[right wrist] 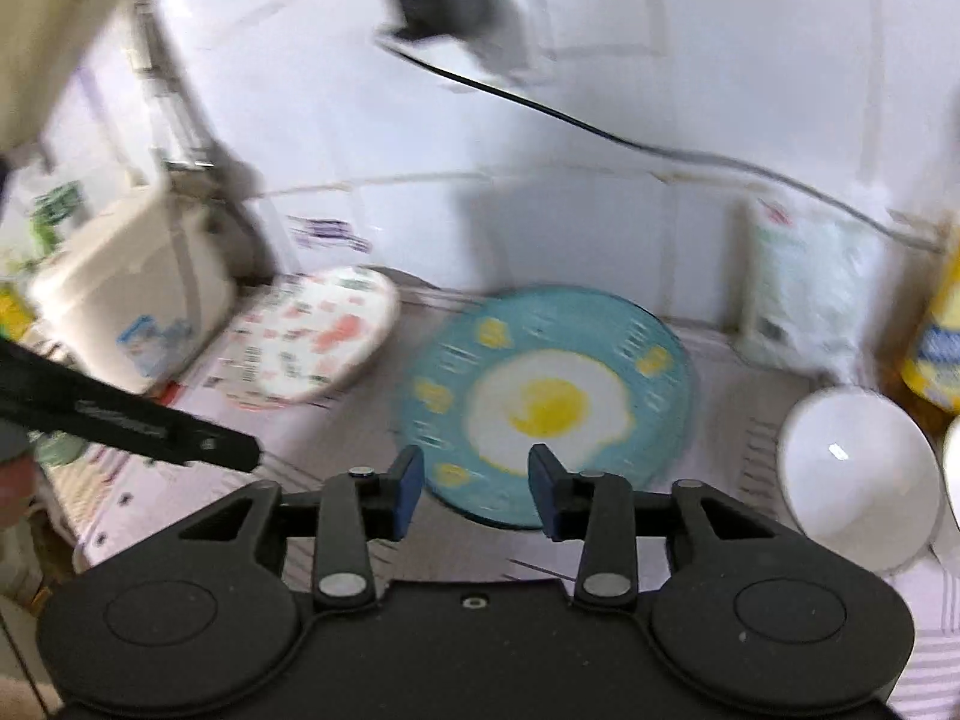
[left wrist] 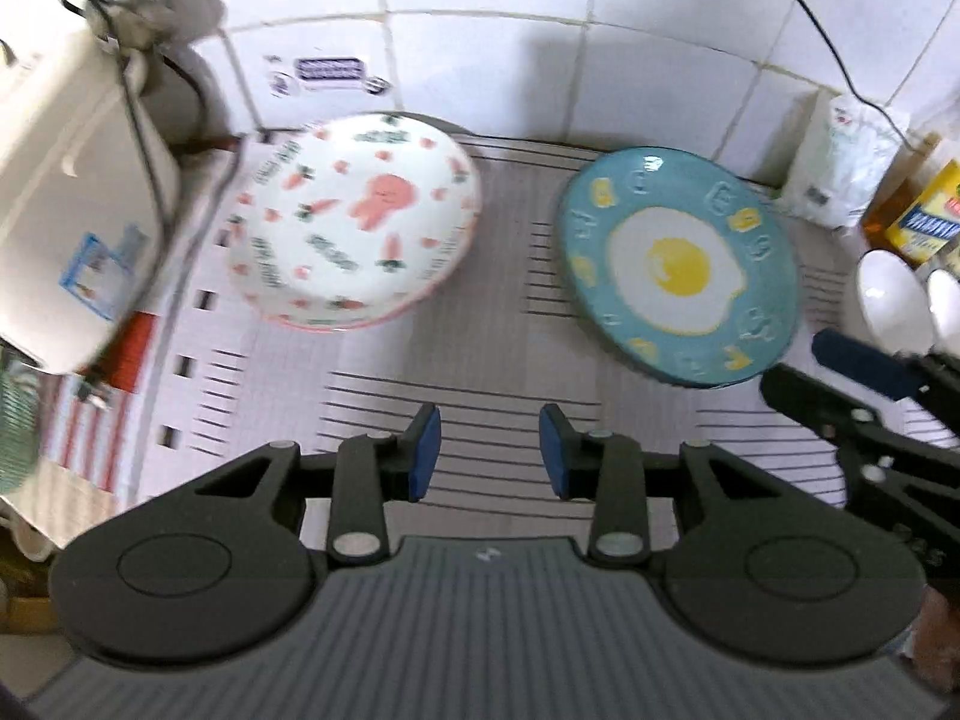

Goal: Organize plates and bowls
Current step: 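Move both grippers to the pink bunny-print plate and grasp its rim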

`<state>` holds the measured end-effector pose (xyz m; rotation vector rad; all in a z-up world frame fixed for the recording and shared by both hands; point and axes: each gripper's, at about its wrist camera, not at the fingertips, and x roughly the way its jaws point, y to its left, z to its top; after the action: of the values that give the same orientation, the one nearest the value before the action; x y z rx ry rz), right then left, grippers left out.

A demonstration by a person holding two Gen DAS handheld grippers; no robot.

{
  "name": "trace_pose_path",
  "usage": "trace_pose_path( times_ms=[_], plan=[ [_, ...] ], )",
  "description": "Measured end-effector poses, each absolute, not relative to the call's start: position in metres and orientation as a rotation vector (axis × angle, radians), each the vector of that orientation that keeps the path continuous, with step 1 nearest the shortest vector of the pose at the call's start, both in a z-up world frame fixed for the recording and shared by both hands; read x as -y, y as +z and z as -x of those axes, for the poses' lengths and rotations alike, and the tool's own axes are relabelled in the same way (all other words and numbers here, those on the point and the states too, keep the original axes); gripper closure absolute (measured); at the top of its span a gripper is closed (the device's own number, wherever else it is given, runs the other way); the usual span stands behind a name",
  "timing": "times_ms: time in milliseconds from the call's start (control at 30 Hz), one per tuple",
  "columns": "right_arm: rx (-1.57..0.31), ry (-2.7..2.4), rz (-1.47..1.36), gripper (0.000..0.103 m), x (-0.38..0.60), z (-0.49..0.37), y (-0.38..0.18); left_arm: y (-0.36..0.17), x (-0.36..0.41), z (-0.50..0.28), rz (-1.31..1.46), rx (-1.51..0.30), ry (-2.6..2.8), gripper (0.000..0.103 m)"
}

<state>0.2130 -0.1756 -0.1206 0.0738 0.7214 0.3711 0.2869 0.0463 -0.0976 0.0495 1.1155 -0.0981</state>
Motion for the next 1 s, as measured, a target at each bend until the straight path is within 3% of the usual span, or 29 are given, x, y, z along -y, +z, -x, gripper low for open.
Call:
trace_pose_path(
  times_ms=[400, 567, 900, 1000],
  plan=[
    [-0.604, 0.506, -0.113, 0.043, 0.100, -0.196, -0.096, -0.092, -0.124, -0.285, -0.049, -1.076, -0.090, 0.061],
    [-0.566, 0.520, -0.089, 0.031, 0.071, -0.197, -0.096, -0.100, -0.150, -0.296, -0.060, -1.059, -0.087, 0.044],
    [-0.513, 0.436, -0.084, 0.028, 0.036, -0.235, -0.130, -0.130, -0.194, -0.336, -0.117, -1.046, -0.075, 0.026],
    [-0.519, 0.392, -0.131, 0.028, 0.032, -0.247, -0.145, -0.142, -0.202, -0.350, -0.104, -1.028, -0.077, 0.025]
  ],
)
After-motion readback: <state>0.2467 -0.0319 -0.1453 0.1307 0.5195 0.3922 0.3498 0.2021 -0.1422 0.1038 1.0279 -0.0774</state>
